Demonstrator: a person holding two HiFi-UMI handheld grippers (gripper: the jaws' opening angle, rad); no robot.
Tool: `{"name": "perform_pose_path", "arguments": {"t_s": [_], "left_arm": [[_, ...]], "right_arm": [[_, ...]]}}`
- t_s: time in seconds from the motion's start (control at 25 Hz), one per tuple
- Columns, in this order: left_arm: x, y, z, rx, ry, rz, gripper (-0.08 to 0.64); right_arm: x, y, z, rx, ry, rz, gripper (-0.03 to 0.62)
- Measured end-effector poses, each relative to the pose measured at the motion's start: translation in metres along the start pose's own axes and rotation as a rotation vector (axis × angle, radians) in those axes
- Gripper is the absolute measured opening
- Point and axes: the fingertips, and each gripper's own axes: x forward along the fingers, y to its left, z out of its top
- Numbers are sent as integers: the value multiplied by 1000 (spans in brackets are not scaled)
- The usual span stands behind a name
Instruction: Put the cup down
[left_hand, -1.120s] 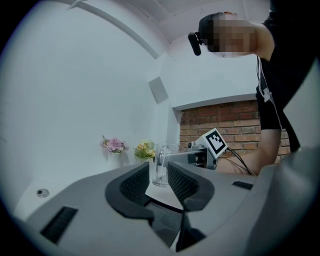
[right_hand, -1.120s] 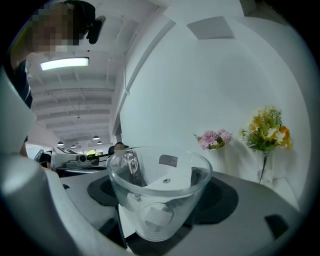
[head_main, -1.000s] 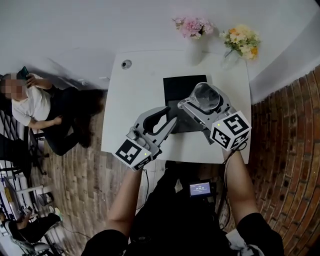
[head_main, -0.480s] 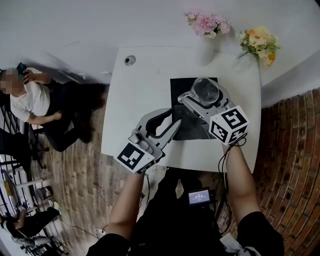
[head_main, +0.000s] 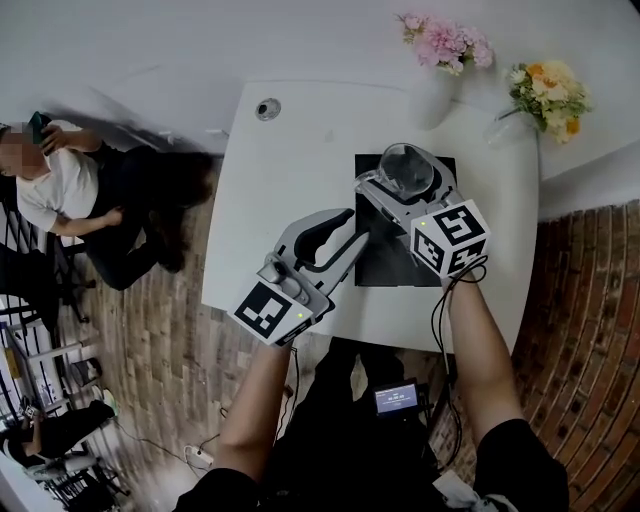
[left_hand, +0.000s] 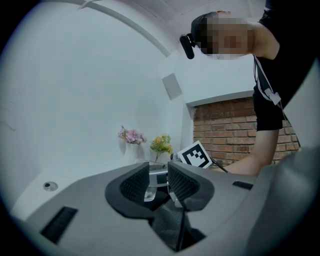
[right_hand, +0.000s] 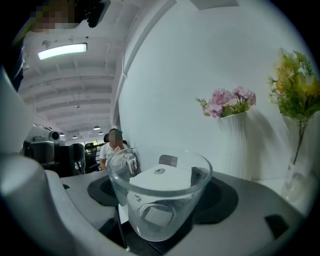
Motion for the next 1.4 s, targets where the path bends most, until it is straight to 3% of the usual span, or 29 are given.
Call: {"name": "perform_pose_path", "arguments": {"t_s": [0.52,0.88,1.08,1.2,1.4], "left_arm": [[-7,11,-14,-14,28,9,106],[-9,15,-19,-23,23,17,106],[-15,13,-31,-15,76,0,106],[-11,13,-20,-21,27,7,106],[-12,12,-21,-20,32,2,106]], "right_arm": [[26,-12,-25,-66,68,-43,417],[32,-11,-34,-228,102,-70,417],[32,-14,-35,-248,91,-92,417],[31,-14,-34,-253,83,-98,417],[32,-15,-35,-252,82,-97,419]]}}
